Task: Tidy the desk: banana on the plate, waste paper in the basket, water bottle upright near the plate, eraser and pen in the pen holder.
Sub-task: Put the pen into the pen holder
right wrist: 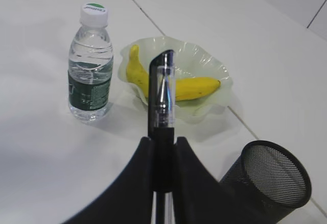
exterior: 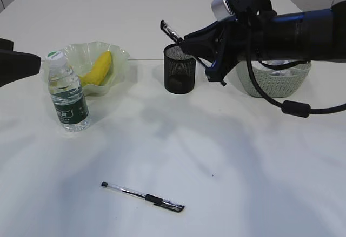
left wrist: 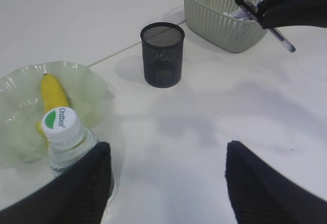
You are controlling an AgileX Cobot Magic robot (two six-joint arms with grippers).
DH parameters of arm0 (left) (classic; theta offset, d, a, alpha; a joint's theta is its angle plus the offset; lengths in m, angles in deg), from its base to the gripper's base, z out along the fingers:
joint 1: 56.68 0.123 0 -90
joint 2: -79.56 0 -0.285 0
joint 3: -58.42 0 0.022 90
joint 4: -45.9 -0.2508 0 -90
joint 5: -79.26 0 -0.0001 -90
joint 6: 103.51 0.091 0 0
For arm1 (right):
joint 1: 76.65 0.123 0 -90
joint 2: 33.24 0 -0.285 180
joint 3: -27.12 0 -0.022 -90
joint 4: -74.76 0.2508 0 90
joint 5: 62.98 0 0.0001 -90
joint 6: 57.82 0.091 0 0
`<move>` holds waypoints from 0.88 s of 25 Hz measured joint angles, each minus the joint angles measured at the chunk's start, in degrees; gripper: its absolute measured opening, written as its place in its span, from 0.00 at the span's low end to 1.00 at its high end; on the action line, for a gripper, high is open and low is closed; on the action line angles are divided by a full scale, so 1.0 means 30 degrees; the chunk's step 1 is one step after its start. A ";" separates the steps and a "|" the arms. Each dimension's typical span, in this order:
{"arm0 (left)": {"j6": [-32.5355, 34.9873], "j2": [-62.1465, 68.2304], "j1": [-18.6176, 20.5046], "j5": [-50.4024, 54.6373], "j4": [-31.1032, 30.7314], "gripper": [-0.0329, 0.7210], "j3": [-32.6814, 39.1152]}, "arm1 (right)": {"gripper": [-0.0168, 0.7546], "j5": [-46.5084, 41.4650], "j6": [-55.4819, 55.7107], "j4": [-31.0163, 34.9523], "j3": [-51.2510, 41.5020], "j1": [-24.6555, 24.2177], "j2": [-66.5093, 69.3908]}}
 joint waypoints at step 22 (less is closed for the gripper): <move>-0.0032 0.0000 0.0000 0.0000 0.0000 0.70 0.0000 | 0.08 -0.0653 0.1785 0.0013 0.7451 -0.0528 0.5658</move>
